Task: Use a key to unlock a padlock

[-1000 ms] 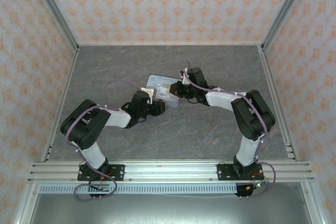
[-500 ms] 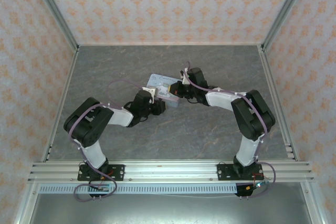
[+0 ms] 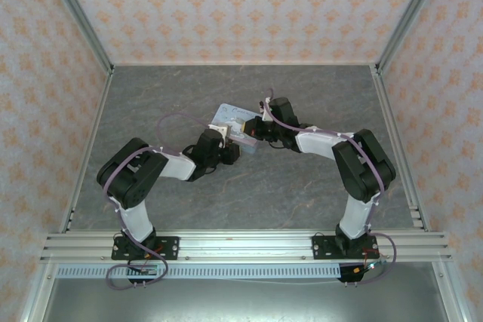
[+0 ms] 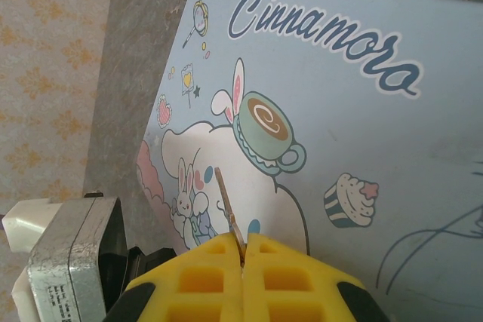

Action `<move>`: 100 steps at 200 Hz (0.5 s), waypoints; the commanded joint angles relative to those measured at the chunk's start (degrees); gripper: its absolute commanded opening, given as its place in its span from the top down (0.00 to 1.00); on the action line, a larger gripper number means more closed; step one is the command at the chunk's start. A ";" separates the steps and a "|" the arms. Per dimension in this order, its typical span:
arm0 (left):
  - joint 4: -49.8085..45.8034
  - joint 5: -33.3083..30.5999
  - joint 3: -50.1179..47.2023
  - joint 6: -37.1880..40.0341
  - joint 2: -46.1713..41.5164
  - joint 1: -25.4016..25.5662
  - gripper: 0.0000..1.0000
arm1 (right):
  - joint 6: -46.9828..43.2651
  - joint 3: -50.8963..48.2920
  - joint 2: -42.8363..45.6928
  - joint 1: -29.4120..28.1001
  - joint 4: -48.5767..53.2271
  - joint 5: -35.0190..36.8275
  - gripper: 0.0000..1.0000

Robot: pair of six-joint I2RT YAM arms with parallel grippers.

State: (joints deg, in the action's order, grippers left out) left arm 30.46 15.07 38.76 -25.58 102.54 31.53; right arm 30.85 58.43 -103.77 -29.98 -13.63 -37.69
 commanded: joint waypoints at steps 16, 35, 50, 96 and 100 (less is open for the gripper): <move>-0.65 -0.66 1.53 -0.61 0.79 0.82 0.73 | -0.71 -2.96 -1.02 -1.51 5.54 0.19 1.00; -1.24 -0.68 1.49 -1.19 -0.11 0.82 0.74 | -1.42 -2.85 0.19 -1.52 4.92 0.16 1.00; -2.14 -0.48 1.49 -2.02 -1.54 0.84 0.74 | -3.01 -2.44 1.83 -1.50 5.36 0.57 1.00; -9.85 0.24 2.96 -8.24 -6.54 0.86 0.79 | -12.11 -3.03 12.21 -1.51 11.86 6.13 1.00; -10.32 0.70 3.07 -8.81 -6.85 0.88 0.79 | -12.79 -3.58 13.19 -1.49 12.34 6.70 1.00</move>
State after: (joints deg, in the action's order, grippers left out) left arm 25.04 15.00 39.31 -29.67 99.53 31.92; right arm 24.62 56.47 -97.60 -31.31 -6.66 -35.22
